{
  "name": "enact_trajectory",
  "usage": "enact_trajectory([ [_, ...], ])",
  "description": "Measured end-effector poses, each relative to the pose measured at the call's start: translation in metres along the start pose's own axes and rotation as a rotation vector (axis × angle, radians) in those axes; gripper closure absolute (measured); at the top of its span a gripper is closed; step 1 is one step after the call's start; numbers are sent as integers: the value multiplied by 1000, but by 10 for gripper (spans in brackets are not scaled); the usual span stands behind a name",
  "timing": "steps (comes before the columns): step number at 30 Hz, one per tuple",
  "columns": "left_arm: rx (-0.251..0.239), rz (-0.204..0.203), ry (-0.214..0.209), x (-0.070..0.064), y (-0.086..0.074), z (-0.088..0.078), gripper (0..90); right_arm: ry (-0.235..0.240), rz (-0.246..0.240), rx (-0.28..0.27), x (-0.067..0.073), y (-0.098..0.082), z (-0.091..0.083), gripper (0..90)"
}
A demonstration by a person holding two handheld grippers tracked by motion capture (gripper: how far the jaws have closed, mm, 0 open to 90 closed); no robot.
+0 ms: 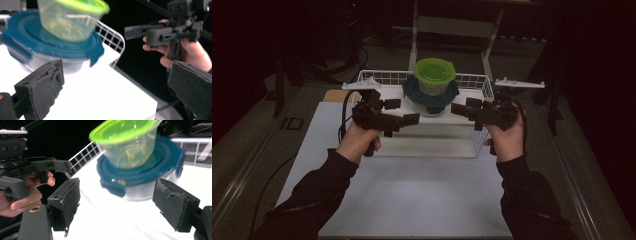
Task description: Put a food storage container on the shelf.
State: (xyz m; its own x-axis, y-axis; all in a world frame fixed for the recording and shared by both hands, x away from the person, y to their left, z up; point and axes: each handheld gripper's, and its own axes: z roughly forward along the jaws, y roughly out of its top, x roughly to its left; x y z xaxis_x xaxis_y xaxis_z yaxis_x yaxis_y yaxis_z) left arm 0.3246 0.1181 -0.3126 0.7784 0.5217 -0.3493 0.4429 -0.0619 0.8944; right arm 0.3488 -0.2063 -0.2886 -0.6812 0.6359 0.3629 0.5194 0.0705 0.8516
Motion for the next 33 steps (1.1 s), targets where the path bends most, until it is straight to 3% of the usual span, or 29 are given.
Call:
enact_trajectory([
  [5, 3, 48, 21, -9, -28, -6, 1, 13, -23, -1, 3, -35, -5, 215],
  [6, 3, 48, 21, -9, -28, -6, 1, 13, -23, -1, 3, -35, -5, 215],
  [7, -1, 58, 24, -10, -37, -7, 1, 20, -28, 3, 3, -47, -4, 215],
  [12, 19, 70, 33, -12, -56, -8, 2, 45, -30, 8, 2, -73, -2, 216],
  [15, 39, 90, 37, -13, -69, -7, 2, 32, -47, 15, 1, -87, -2, 216],
  [24, 75, 118, 1, -18, -99, -1, 2, 37, -76, 24, -5, -127, -1, 216],
  [33, 112, 124, -30, -19, -132, 6, 2, 24, -40, 48, -15, -157, -2, 213],
])
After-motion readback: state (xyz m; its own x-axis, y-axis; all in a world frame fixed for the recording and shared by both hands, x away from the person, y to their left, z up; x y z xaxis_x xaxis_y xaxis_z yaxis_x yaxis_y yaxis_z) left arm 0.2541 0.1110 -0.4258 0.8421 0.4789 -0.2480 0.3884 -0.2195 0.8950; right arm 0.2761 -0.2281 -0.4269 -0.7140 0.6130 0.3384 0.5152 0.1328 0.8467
